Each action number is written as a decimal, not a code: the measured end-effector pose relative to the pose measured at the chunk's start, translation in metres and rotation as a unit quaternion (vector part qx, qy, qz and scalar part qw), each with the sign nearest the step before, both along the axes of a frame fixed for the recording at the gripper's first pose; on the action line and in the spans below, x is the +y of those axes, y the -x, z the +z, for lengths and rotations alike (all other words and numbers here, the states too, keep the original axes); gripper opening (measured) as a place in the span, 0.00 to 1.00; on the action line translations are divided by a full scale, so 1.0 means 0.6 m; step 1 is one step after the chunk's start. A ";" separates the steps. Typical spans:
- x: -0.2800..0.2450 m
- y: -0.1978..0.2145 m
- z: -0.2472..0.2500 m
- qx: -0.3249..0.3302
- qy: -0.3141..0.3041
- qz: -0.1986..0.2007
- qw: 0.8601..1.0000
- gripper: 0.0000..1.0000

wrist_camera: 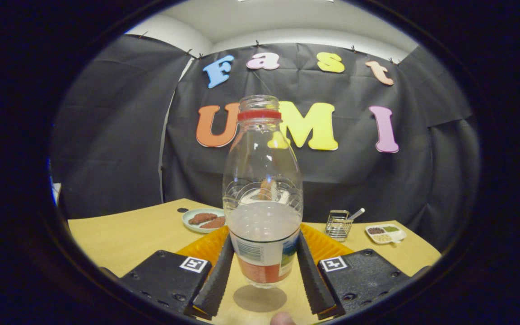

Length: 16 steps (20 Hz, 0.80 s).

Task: Take the bottle from table, then pour the juice into the cup, finally place the bottle on the coaster

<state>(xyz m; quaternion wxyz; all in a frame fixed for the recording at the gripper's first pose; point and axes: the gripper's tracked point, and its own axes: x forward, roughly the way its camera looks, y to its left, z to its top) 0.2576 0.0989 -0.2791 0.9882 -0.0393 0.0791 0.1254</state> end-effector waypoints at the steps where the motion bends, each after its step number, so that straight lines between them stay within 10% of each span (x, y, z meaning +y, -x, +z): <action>1: -0.001 -0.001 -0.015 0.008 -0.004 0.000 1.000 0.76; 16: -0.010 0.004 -0.137 0.076 0.011 -0.012 0.997 0.79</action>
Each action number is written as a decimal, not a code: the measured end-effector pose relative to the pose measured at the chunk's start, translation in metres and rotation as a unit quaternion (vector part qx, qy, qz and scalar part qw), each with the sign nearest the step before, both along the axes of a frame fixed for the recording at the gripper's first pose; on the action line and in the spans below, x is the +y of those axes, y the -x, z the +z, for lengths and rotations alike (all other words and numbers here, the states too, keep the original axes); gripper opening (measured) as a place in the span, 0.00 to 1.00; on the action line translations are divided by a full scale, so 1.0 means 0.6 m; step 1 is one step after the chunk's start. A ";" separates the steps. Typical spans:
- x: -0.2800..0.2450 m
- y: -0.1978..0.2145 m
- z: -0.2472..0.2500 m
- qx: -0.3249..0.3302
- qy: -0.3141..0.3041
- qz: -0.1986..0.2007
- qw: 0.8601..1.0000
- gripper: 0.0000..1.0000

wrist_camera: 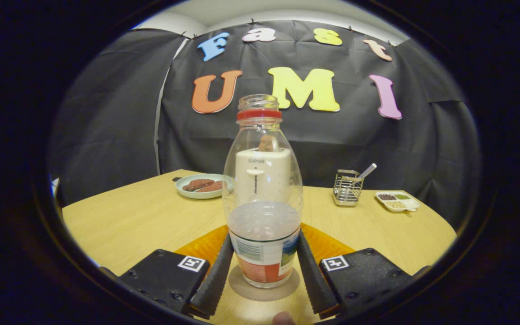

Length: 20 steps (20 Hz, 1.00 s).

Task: Take the bottle from table, then pour the juice into the cup, finally place the bottle on the coaster

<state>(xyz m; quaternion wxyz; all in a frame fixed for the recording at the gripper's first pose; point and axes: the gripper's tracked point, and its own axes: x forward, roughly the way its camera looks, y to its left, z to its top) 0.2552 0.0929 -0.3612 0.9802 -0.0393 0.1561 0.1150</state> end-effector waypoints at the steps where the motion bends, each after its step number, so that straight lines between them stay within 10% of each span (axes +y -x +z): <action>1: -0.001 0.000 -0.003 0.002 0.002 0.000 1.000 0.80; 10: -0.007 0.009 0.007 -0.005 -0.009 -0.019 1.000 1.00; 20: -0.009 0.047 0.166 -0.081 -0.004 -0.026 0.996 1.00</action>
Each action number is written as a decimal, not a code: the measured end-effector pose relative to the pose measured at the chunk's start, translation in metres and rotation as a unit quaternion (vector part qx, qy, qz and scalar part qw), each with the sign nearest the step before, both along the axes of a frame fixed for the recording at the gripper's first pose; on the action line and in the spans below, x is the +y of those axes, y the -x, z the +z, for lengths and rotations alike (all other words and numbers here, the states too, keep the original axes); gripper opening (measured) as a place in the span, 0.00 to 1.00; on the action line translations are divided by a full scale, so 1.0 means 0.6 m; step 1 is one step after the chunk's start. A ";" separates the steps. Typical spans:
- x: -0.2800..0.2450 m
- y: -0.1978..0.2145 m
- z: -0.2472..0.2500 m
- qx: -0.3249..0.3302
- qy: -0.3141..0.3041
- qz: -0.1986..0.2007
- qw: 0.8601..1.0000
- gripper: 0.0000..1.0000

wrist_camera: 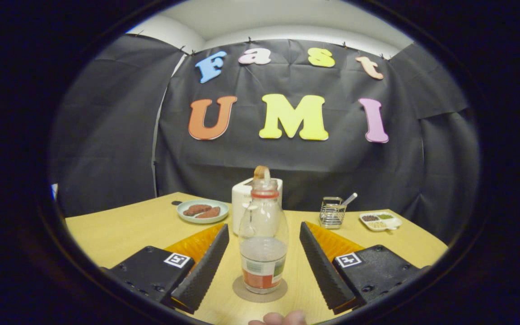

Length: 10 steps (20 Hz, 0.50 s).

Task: Take the bottle from table, then pour the juice into the cup, finally place the bottle on the coaster

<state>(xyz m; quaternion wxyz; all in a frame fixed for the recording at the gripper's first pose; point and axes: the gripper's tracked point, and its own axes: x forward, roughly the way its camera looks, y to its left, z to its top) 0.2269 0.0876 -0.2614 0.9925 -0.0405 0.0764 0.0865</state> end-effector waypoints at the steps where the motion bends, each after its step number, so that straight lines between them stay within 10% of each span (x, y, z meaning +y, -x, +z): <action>1: -0.001 0.006 0.029 -0.012 -0.001 -0.002 1.000 1.00; 10: -0.053 0.106 0.321 -0.072 -0.030 -0.058 0.995 1.00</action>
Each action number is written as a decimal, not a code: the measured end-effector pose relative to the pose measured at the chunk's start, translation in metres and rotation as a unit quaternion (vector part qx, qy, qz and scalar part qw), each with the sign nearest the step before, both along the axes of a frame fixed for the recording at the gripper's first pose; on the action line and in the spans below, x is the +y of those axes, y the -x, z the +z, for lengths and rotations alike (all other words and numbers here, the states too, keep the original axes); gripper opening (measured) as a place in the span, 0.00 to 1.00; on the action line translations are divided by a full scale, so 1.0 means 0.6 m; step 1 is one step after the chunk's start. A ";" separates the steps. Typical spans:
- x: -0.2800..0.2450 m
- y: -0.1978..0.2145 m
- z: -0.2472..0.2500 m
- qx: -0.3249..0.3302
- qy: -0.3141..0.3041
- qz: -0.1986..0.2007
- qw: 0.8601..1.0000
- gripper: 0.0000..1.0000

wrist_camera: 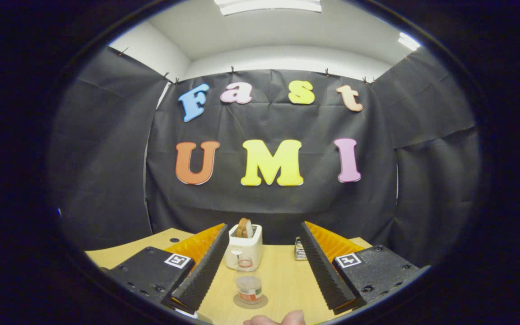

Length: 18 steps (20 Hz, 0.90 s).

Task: Take the bottle from table, then pour the juice into the cup, finally place the bottle on the coaster

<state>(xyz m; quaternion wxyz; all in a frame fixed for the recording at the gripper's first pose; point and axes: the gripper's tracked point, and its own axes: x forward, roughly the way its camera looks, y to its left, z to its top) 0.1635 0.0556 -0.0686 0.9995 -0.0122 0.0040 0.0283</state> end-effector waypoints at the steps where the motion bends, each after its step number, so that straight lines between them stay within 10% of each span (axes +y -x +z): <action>1: -0.009 0.017 0.028 -0.006 0.001 -0.009 1.000 1.00; 18: -0.012 0.245 0.106 -0.002 0.017 -0.020 1.000 1.00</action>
